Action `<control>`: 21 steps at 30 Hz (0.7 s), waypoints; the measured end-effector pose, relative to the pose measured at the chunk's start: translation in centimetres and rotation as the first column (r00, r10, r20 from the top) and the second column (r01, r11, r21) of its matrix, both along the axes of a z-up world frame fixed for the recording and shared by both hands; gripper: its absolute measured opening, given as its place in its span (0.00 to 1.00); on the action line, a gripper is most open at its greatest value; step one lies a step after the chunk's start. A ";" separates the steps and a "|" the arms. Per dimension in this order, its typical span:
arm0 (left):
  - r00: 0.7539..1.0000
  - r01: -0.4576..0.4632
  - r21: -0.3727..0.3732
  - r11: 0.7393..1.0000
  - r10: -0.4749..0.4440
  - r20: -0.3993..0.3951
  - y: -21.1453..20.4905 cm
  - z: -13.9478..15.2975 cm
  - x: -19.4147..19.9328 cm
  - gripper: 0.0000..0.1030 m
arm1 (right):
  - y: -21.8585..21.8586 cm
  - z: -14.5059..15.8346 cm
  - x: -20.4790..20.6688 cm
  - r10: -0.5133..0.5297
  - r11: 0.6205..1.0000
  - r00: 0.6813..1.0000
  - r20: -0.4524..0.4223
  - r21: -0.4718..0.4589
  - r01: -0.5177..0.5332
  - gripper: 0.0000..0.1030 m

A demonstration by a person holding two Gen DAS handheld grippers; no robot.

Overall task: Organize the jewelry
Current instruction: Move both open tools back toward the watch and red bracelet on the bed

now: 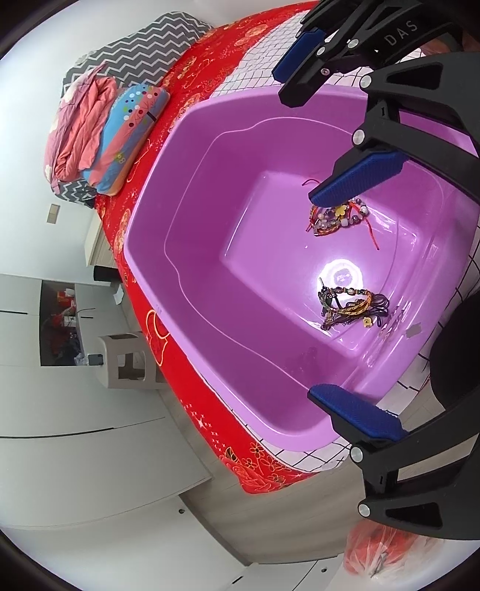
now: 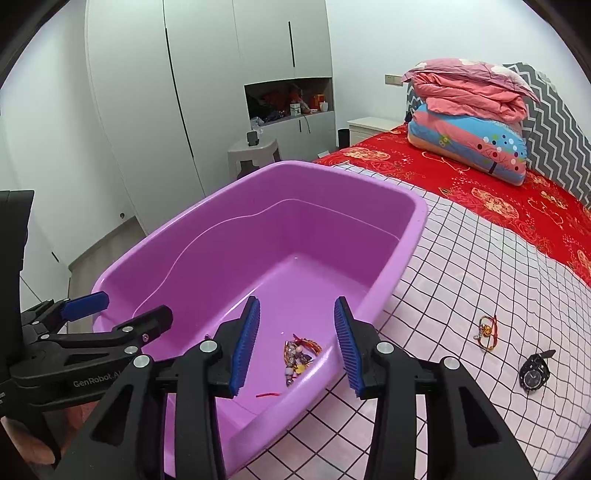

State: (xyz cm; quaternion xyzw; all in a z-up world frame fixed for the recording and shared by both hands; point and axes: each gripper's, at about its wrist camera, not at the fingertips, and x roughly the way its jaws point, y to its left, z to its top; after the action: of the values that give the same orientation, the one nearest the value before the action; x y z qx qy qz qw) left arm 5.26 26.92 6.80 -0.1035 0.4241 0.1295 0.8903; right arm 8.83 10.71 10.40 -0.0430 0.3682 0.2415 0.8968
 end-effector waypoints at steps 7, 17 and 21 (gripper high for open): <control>1.000 0.013 0.011 1.000 -0.013 0.012 -0.9 0.6 -0.7 0.93 | -1.2 0.0 -0.6 -0.018 1.000 1.000 -0.002 0.010 0.018 0.44; 0.997 0.071 0.002 0.998 -0.071 0.028 -3.1 1.3 -1.7 0.93 | -3.7 -0.1 -1.8 -0.060 0.998 0.998 -0.014 0.035 0.060 0.50; 0.995 0.089 -0.012 0.996 -0.088 0.040 -3.7 1.7 -2.2 0.93 | -4.8 0.0 -2.4 -0.079 0.995 0.997 -0.017 0.054 0.080 0.53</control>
State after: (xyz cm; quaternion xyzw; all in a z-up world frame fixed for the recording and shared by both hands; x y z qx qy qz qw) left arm 3.02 23.26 8.47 -0.0934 0.4114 0.0850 0.9027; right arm 6.46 5.88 10.42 -0.0021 0.3694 0.2160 0.9038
